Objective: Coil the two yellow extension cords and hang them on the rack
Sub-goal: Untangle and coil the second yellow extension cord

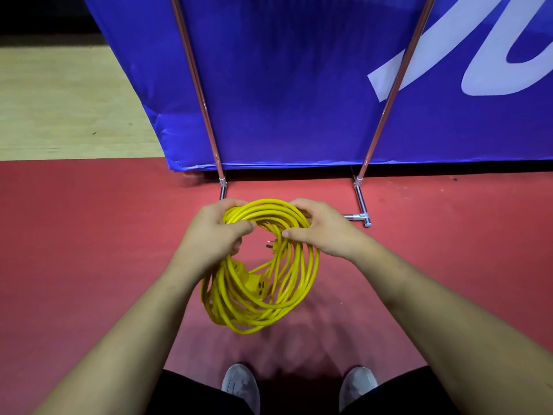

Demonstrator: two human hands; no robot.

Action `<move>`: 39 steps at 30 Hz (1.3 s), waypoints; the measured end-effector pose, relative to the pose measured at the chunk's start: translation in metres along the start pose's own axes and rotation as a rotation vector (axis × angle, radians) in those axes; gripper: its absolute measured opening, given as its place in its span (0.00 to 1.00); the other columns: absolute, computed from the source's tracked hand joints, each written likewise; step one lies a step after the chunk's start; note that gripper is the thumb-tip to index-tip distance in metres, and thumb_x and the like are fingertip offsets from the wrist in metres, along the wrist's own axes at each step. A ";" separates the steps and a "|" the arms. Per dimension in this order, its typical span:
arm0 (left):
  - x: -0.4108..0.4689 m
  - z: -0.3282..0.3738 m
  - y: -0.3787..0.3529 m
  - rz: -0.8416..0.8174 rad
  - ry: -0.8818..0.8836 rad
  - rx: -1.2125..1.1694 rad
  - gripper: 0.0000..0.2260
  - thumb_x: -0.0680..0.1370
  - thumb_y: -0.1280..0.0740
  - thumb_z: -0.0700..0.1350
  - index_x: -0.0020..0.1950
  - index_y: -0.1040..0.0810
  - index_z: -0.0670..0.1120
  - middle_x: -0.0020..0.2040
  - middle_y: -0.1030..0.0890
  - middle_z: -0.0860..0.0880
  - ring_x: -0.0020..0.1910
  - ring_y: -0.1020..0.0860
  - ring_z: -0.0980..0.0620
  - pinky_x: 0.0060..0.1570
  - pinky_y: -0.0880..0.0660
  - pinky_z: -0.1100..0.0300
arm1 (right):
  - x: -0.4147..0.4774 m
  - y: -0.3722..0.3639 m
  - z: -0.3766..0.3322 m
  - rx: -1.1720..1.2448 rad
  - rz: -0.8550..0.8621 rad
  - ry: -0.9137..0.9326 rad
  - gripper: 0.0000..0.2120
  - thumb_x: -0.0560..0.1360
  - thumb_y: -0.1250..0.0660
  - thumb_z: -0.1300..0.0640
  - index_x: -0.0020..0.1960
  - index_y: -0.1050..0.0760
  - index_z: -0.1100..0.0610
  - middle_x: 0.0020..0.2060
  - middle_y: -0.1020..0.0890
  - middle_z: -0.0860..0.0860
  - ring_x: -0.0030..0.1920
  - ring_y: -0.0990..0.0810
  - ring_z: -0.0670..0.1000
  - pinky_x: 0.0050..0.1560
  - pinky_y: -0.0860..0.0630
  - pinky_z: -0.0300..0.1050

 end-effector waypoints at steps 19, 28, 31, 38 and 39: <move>0.005 -0.021 0.011 0.113 0.146 -0.288 0.04 0.73 0.32 0.34 0.43 0.25 0.39 0.25 0.28 0.47 0.21 0.34 0.50 0.23 0.35 0.63 | -0.010 -0.016 -0.028 -0.467 0.346 0.202 0.17 0.68 0.29 0.44 0.55 0.18 0.47 0.65 0.32 0.54 0.66 0.33 0.56 0.65 0.33 0.54; 0.007 -0.006 0.014 0.171 -0.014 0.036 0.06 0.73 0.30 0.41 0.46 0.23 0.41 0.26 0.26 0.46 0.24 0.29 0.48 0.29 0.31 0.56 | -0.013 -0.018 -0.035 -0.385 0.447 0.249 0.04 0.72 0.28 0.49 0.44 0.15 0.48 0.58 0.29 0.53 0.58 0.32 0.52 0.59 0.36 0.44; 0.007 0.008 0.015 0.205 -0.101 0.172 0.03 0.73 0.30 0.44 0.44 0.24 0.47 0.26 0.24 0.53 0.26 0.26 0.54 0.31 0.31 0.58 | -0.006 -0.018 -0.038 -0.067 0.289 0.250 0.05 0.73 0.31 0.53 0.39 0.18 0.49 0.40 0.23 0.49 0.43 0.26 0.47 0.47 0.32 0.40; 0.011 -0.004 0.007 0.152 -0.036 0.212 0.03 0.74 0.30 0.43 0.43 0.24 0.47 0.27 0.24 0.52 0.24 0.27 0.56 0.28 0.34 0.62 | 0.000 -0.024 -0.002 0.319 -0.043 -0.085 0.07 0.77 0.32 0.59 0.41 0.20 0.59 0.26 0.25 0.50 0.28 0.28 0.50 0.36 0.30 0.46; 0.012 -0.010 0.008 0.138 0.009 0.149 0.03 0.73 0.30 0.42 0.43 0.23 0.45 0.26 0.24 0.50 0.22 0.28 0.54 0.28 0.33 0.62 | 0.000 -0.024 0.001 0.255 -0.082 -0.107 0.04 0.75 0.30 0.61 0.41 0.20 0.59 0.26 0.24 0.50 0.28 0.27 0.49 0.37 0.29 0.47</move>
Point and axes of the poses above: each hand's wrist, its own x-axis towards the middle knuckle, its own y-axis out of the back of the hand, z = x × y, the point moved 10 cm from there along x, towards the middle knuckle
